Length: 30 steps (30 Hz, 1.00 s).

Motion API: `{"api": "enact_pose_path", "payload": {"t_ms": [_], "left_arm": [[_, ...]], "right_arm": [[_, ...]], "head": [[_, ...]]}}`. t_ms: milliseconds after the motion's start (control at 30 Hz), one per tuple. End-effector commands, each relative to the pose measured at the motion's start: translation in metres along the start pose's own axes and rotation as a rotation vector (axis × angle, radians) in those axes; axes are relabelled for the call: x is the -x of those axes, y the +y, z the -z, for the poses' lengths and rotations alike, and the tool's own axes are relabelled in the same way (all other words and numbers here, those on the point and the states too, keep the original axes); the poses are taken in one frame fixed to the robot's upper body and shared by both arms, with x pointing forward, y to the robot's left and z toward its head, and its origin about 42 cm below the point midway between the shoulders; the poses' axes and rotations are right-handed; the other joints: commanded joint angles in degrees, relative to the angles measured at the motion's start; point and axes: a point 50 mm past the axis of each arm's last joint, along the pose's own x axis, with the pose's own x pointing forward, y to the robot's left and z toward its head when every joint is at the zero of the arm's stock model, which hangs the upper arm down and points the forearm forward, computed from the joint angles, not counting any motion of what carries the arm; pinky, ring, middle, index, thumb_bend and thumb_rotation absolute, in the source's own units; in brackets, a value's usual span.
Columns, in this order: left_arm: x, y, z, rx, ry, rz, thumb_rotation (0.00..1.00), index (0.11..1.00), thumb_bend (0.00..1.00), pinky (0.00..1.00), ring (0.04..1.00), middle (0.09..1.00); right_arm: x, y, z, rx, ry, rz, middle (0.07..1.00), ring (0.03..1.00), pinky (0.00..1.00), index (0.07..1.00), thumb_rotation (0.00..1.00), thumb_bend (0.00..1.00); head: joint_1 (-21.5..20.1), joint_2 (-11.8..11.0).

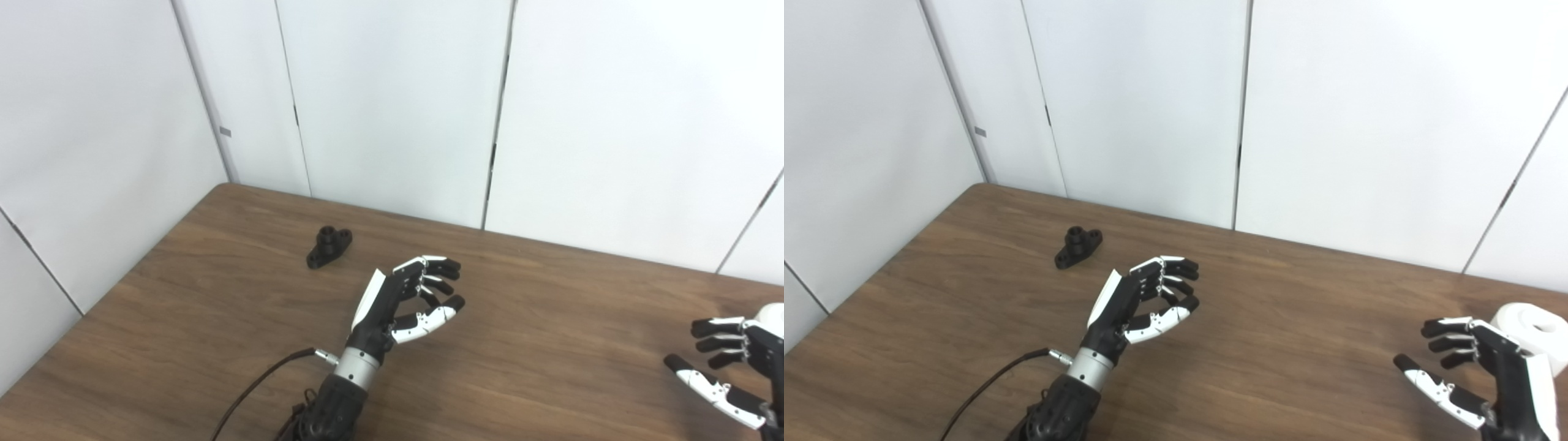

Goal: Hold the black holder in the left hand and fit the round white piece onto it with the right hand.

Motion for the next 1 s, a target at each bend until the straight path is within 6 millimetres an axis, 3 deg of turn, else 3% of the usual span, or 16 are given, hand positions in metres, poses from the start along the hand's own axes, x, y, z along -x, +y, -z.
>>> {"api": "enact_pose_path", "payload": {"t_ms": [0,67,167,267,433,733,900,967], "left_arm": [[-0.014,0.008,-0.017,-0.022,-0.100,-0.025,0.17,0.676,0.60,0.47,0.609,0.686],[-0.016,0.013,-0.018,-0.038,-0.105,-0.029,0.05,0.662,0.62,0.45,0.563,0.664],[-0.021,0.025,-0.022,-0.100,-0.122,-0.022,0.01,0.637,0.64,0.45,0.535,0.622],[-0.029,0.044,-0.026,-0.174,-0.141,-0.019,0.00,0.632,0.65,0.52,0.629,0.656],[-0.038,0.068,-0.035,-0.301,-0.170,-0.046,0.00,0.671,0.70,0.56,0.688,0.728],[-0.045,0.099,-0.051,-0.554,-0.193,-0.108,0.02,0.703,0.76,0.52,0.716,0.791],[-0.049,0.115,-0.059,-0.689,-0.179,-0.201,0.04,0.713,0.80,0.66,0.776,0.819],[-0.050,0.120,-0.061,-0.724,-0.159,-0.229,0.05,0.724,0.81,0.66,0.789,0.832]], "right_arm": [[-0.010,-0.007,-0.015,-0.005,-0.075,0.032,0.614,0.527,0.40,0.496,0.14,0.50],[-0.010,-0.008,-0.015,-0.009,-0.074,0.034,0.614,0.527,0.40,0.496,0.14,0.50],[-0.010,-0.009,-0.015,-0.005,-0.075,0.034,0.616,0.529,0.40,0.496,0.14,0.50],[-0.010,-0.010,-0.013,-0.001,-0.076,0.035,0.616,0.527,0.40,0.496,0.14,0.50],[-0.011,-0.011,-0.011,-0.002,-0.081,0.037,0.613,0.523,0.40,0.496,0.13,0.50],[-0.013,-0.013,-0.013,0.007,-0.091,0.034,0.613,0.527,0.40,0.496,0.13,0.50],[-0.013,-0.015,-0.013,0.004,-0.089,0.034,0.612,0.521,0.40,0.496,0.13,0.50],[-0.013,-0.015,-0.013,0.005,-0.090,0.033,0.610,0.519,0.40,0.496,0.13,0.50]], "head": [[0.08,0.10],[0.09,0.10],[0.10,0.00],[0.20,-0.07],[0.44,-0.01],[0.73,0.05],[0.91,0.19],[0.98,0.25]]}}
